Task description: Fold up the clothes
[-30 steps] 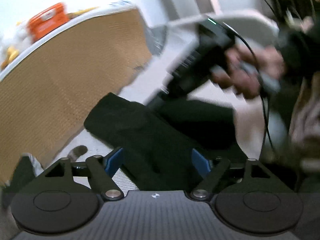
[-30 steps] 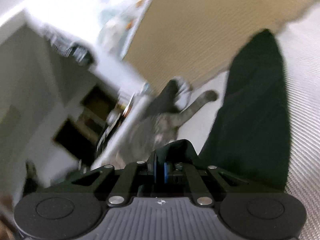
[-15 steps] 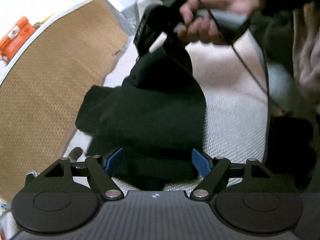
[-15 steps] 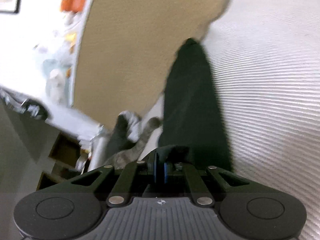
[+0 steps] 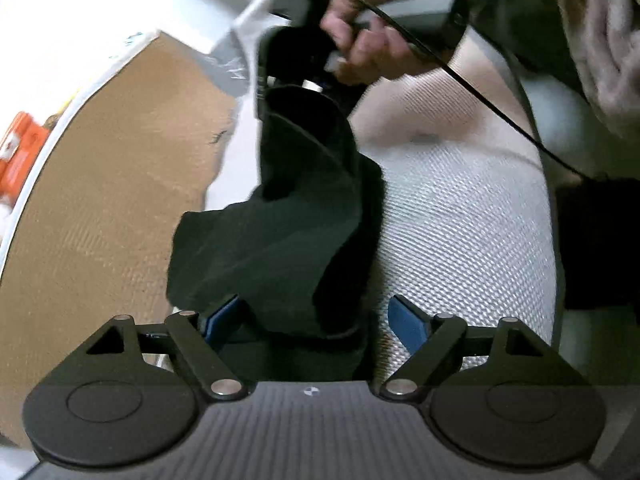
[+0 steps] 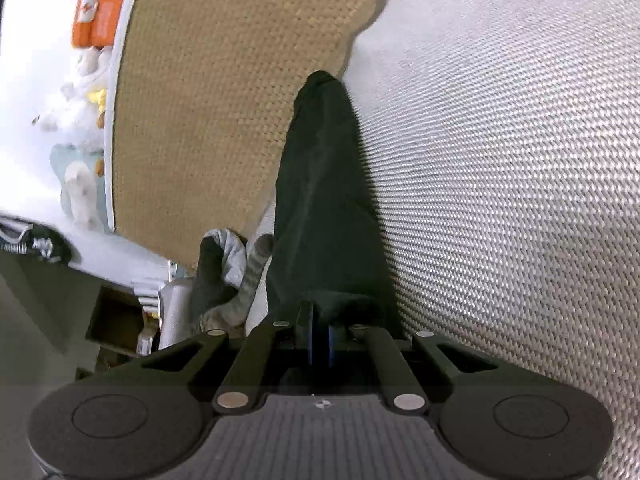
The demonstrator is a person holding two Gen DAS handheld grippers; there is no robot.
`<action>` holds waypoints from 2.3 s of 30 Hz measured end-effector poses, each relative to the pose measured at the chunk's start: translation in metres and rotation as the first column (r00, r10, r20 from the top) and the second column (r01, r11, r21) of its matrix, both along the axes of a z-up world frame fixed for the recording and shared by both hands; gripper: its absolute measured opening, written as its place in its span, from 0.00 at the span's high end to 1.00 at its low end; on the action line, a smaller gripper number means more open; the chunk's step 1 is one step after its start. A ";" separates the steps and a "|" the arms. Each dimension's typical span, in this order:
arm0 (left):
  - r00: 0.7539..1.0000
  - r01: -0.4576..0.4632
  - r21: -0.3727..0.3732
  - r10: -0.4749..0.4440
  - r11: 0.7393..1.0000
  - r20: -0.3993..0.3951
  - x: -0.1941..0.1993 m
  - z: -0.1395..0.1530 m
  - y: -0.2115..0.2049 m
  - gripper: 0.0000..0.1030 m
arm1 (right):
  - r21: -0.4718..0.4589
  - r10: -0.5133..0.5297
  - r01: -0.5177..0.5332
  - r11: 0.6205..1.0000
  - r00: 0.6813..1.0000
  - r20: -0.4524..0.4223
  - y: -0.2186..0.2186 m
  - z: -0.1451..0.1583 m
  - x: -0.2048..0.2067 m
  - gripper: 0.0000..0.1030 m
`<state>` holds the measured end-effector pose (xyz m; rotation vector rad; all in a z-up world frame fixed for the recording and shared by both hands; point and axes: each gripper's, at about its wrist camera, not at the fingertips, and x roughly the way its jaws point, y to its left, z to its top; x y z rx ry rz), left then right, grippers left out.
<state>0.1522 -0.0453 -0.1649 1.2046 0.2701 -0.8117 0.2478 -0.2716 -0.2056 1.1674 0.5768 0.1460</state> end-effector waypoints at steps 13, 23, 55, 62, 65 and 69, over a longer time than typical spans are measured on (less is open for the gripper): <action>0.971 -0.241 -0.184 0.236 0.953 -0.050 0.039 0.029 0.013 0.63 | -0.207 0.168 -0.152 0.967 0.984 0.062 -0.002 0.039 -0.031 0.75; 0.959 -0.284 -0.226 0.278 0.932 -0.060 0.046 0.033 0.013 0.64 | -0.713 0.396 -0.238 0.659 0.916 0.061 0.062 0.078 -0.080 0.72; 0.931 -0.364 -0.307 0.340 0.880 -0.129 0.062 0.037 0.026 0.63 | -0.828 0.514 0.131 -0.546 0.833 -0.207 0.222 0.016 -0.084 0.41; 0.931 -0.365 -0.318 0.341 0.875 -0.130 0.061 0.038 0.028 0.63 | -0.926 0.545 0.028 -0.377 0.815 -0.197 0.203 0.059 -0.077 0.83; 0.930 -0.368 -0.333 0.345 0.868 -0.130 0.062 0.040 0.031 0.62 | -0.951 0.549 0.035 -0.309 0.823 -0.148 0.192 0.076 -0.080 0.90; 0.931 -0.363 -0.354 0.346 0.862 -0.113 0.060 0.042 0.032 0.62 | -0.955 0.534 0.065 -0.291 0.839 -0.105 0.180 0.088 -0.075 0.92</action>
